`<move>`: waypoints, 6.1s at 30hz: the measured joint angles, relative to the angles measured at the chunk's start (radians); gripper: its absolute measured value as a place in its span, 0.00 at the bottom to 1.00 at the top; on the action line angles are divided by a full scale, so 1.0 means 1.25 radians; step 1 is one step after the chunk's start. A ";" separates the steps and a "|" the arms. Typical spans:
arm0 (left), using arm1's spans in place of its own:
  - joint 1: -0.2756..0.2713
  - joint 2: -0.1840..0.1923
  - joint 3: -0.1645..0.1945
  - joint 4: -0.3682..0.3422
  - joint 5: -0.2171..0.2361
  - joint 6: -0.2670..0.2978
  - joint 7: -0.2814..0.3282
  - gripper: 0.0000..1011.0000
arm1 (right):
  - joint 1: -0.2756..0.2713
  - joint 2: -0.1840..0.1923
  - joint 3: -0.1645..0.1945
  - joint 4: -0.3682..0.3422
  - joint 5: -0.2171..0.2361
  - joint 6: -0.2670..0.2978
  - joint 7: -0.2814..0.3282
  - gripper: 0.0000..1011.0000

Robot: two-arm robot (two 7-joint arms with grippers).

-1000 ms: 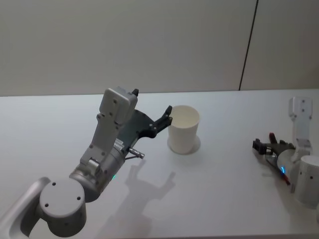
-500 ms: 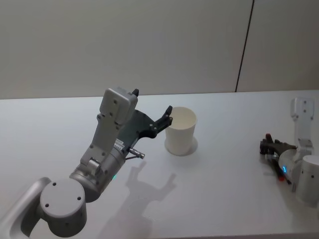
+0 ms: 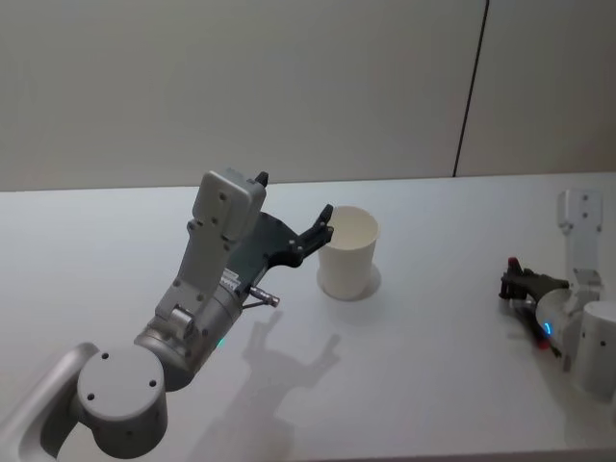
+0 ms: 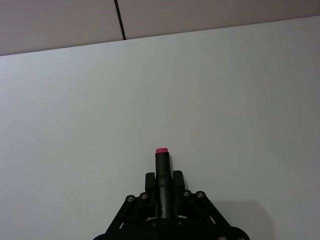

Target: Place the pen into the pen holder.

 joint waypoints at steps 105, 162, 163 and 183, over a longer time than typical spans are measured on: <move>0.000 0.000 0.000 0.000 0.000 0.000 0.000 0.99 | 0.347 -0.173 -0.147 0.539 -0.015 -0.874 0.442 0.18; 0.000 0.000 0.000 0.000 0.000 0.000 0.000 0.99 | 0.368 -0.194 -0.148 0.590 -0.090 -0.865 0.352 0.18; 0.000 0.000 0.000 0.000 0.000 0.000 0.000 0.99 | 0.368 -0.195 -0.148 0.590 -0.090 -0.864 0.352 0.18; 0.000 0.000 0.000 0.000 0.000 0.000 0.000 0.99 | 0.372 -0.197 -0.128 0.591 -0.095 -0.891 0.357 0.18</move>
